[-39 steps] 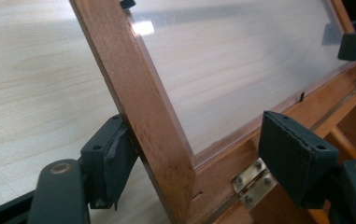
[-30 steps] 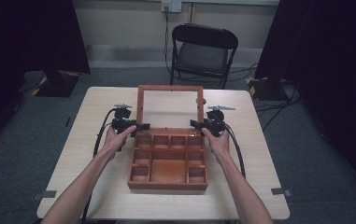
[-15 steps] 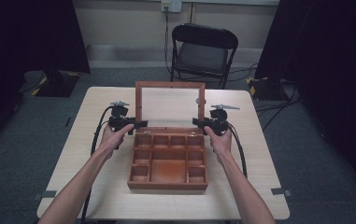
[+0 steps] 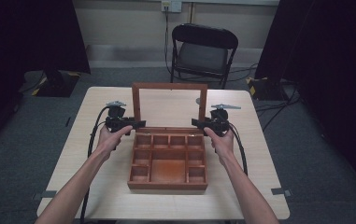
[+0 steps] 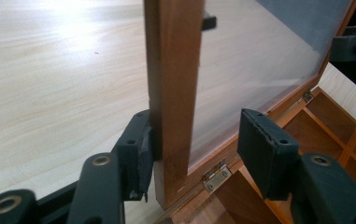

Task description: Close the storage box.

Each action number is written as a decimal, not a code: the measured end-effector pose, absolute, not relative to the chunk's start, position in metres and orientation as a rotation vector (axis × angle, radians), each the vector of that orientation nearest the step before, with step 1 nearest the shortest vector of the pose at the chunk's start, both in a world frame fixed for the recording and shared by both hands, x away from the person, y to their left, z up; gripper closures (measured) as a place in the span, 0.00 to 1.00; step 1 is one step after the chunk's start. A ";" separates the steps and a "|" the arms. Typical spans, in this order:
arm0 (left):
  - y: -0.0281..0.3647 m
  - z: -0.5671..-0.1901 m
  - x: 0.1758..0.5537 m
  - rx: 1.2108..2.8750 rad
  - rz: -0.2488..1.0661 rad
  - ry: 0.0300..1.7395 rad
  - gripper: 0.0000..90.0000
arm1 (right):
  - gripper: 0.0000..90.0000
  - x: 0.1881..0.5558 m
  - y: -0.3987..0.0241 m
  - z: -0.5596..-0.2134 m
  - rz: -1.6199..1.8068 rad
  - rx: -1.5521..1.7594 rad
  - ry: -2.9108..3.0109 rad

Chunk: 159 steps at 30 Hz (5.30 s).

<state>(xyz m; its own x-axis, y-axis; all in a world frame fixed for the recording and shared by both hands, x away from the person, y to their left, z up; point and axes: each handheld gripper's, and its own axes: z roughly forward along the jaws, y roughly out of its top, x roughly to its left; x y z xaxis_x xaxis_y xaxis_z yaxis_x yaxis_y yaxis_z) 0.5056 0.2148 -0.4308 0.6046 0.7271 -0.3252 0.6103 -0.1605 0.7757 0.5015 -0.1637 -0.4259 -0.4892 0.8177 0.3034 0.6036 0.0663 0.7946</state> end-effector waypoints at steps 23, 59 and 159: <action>0.223 -0.422 0.487 1.825 0.175 1.026 0.60 | 0.45 0.486 -0.165 -0.419 1.427 1.434 2.149; 0.221 -0.405 0.450 1.801 0.201 0.974 0.43 | 0.24 0.451 -0.162 -0.405 1.408 1.396 2.129; 0.240 -0.412 0.397 1.896 0.152 0.920 0.22 | 0.74 0.407 -0.103 -0.327 1.625 0.965 2.546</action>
